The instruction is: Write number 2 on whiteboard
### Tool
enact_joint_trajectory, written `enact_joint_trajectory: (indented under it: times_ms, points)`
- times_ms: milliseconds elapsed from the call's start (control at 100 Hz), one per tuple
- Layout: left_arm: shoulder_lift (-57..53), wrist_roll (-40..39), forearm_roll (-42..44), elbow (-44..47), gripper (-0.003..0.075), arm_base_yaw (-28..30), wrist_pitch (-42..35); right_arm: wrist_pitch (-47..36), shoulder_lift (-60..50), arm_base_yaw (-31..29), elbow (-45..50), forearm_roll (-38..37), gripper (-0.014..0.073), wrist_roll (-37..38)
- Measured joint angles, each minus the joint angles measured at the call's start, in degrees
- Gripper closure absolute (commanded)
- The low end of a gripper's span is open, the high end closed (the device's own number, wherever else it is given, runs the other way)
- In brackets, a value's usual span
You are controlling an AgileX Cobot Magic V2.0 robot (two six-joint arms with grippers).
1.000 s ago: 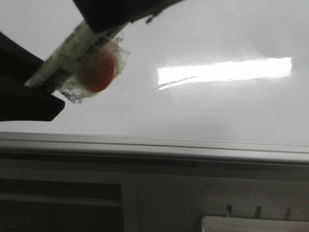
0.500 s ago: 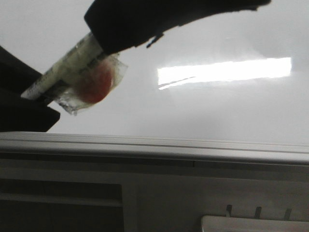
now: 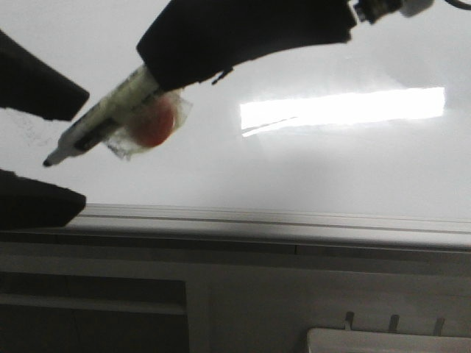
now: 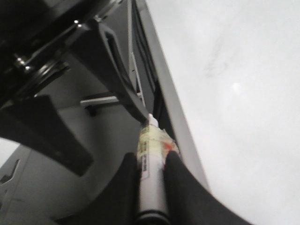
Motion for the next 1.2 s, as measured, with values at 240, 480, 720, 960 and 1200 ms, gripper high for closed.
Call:
enact_joint_trajectory:
  times_ms: [240,480,720,960,1200]
  points:
    - [-7.97,0.00,0.10,-2.57,0.0423,0.00,8.41,-4.80,0.00,-3.28,-1.85,0.00,0.0672,1.07]
    - [-17.62,-14.89,8.48,-2.80,0.0741,4.87,10.63,-6.43,0.00,-7.24,-2.59,0.10,0.0672,1.76]
    - [-18.45,-32.99,15.67,-2.84,0.0741,16.96,9.74,-9.46,1.05,-7.46,-2.74,0.10,0.0672,1.75]
    - [-18.54,-34.45,16.30,-2.84,0.0741,23.68,2.09,-10.18,6.03,-9.60,-5.77,0.10,0.0672,1.75]
    - [-18.59,-34.55,16.56,-2.84,0.0741,24.40,0.44,-7.48,9.04,-11.95,-9.47,0.20,0.0672,1.88]
